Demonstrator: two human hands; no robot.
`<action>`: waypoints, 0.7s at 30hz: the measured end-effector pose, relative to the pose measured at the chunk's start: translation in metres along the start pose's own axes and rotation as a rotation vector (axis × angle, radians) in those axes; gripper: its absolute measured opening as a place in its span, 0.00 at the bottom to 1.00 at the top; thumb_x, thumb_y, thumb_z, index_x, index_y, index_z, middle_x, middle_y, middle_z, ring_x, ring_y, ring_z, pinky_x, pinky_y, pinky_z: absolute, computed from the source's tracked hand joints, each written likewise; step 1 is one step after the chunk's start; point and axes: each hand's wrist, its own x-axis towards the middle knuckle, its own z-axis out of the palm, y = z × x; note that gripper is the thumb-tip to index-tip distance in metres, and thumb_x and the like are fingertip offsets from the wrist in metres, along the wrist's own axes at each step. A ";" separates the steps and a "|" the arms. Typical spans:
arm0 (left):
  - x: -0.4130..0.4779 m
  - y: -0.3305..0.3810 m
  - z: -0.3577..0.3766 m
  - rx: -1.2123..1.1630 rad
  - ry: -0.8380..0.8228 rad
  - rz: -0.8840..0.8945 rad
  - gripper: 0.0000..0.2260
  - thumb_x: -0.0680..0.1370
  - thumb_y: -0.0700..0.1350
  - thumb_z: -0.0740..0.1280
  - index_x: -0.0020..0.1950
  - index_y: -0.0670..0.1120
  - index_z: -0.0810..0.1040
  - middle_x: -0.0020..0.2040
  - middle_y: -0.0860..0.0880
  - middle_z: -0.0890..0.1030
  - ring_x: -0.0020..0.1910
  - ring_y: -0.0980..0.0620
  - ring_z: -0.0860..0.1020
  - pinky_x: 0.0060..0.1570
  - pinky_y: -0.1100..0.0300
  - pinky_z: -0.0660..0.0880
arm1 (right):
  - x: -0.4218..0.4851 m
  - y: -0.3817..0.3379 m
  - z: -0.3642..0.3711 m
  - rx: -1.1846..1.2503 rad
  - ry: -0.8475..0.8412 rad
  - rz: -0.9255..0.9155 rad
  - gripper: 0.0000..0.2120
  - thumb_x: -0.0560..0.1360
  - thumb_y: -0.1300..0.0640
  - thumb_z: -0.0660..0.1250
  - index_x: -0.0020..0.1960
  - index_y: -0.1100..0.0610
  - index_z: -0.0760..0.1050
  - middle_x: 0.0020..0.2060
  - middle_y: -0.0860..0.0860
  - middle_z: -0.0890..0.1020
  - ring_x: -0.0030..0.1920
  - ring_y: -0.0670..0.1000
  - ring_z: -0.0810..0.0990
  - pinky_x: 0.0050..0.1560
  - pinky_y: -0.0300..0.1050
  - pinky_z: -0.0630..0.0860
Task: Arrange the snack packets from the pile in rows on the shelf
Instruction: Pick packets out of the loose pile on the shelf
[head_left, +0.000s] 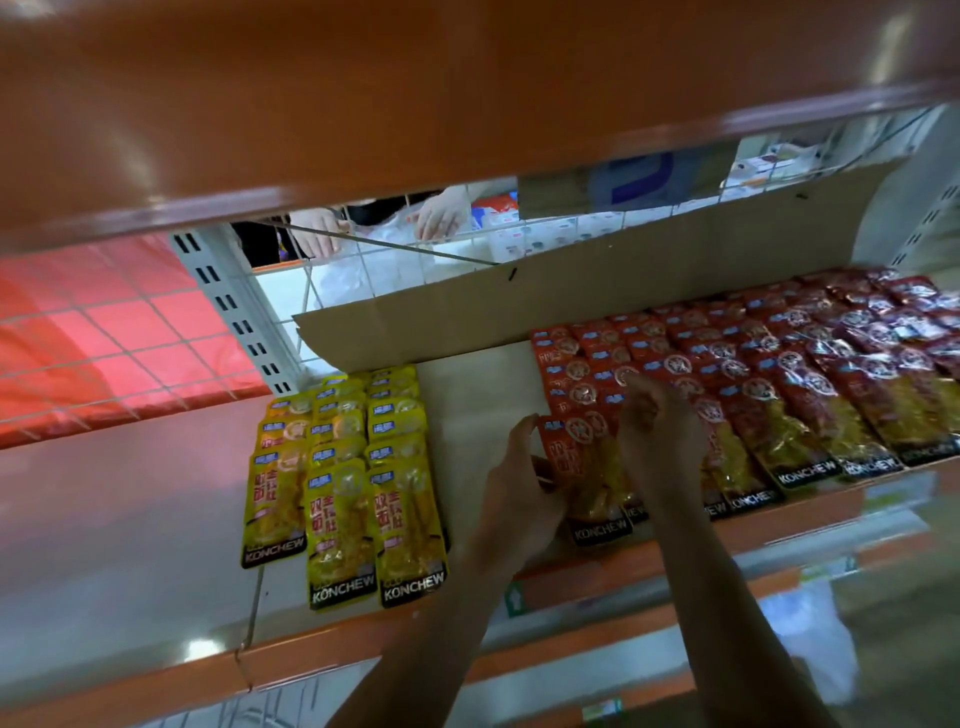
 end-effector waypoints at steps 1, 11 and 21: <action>-0.002 0.001 0.003 0.001 -0.007 0.005 0.35 0.71 0.50 0.75 0.72 0.58 0.61 0.41 0.55 0.81 0.40 0.62 0.80 0.38 0.66 0.78 | 0.001 0.003 -0.002 -0.015 0.013 -0.012 0.14 0.78 0.64 0.61 0.62 0.58 0.77 0.56 0.54 0.81 0.56 0.52 0.78 0.51 0.41 0.70; -0.009 0.015 0.020 0.271 0.127 0.103 0.31 0.73 0.56 0.71 0.73 0.51 0.64 0.50 0.50 0.83 0.47 0.51 0.82 0.48 0.57 0.77 | 0.001 0.021 -0.006 -0.215 -0.065 -0.091 0.16 0.77 0.67 0.60 0.63 0.59 0.77 0.58 0.55 0.81 0.58 0.56 0.78 0.57 0.46 0.72; -0.010 0.017 0.028 0.328 0.099 0.088 0.33 0.74 0.60 0.68 0.73 0.50 0.60 0.54 0.48 0.82 0.48 0.49 0.82 0.49 0.55 0.79 | -0.003 0.025 -0.003 -0.234 -0.073 -0.121 0.16 0.76 0.68 0.62 0.62 0.60 0.77 0.59 0.56 0.80 0.60 0.55 0.77 0.55 0.41 0.67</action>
